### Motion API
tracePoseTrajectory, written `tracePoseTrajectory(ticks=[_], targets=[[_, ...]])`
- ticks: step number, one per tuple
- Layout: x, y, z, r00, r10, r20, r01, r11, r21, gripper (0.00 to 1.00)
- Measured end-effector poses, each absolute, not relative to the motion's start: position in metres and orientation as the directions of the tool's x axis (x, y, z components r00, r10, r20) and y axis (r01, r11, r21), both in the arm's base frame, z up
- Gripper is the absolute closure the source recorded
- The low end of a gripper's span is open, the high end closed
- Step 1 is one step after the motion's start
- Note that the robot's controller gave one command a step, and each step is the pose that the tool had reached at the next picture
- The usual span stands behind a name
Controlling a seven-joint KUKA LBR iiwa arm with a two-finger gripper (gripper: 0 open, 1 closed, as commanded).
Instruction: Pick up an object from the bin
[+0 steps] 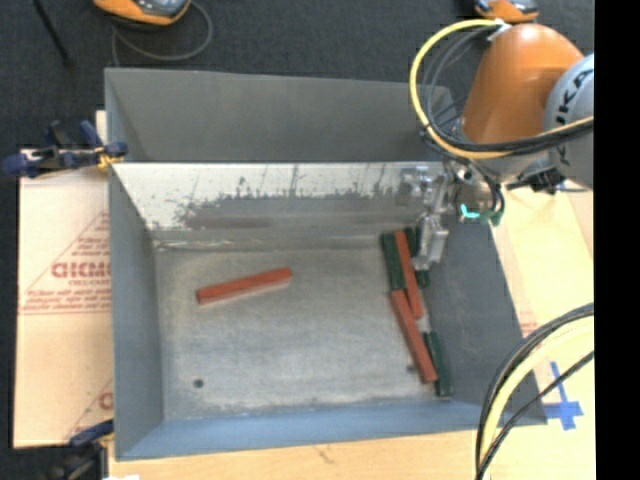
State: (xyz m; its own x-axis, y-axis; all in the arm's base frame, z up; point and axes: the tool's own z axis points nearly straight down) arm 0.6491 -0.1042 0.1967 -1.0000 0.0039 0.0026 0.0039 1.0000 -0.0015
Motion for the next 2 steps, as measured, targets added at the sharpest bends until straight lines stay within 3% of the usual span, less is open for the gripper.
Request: tracePoseTrajectory(ticks=[1,2], targets=[[0.619,-0.036,0.116,-1.0,-0.004,0.005,-0.004,1.0,0.002,0.0],[0.592,0.14,0.071,-0.973,-0.232,-0.004,-0.232,0.973,0.002,0.0]])
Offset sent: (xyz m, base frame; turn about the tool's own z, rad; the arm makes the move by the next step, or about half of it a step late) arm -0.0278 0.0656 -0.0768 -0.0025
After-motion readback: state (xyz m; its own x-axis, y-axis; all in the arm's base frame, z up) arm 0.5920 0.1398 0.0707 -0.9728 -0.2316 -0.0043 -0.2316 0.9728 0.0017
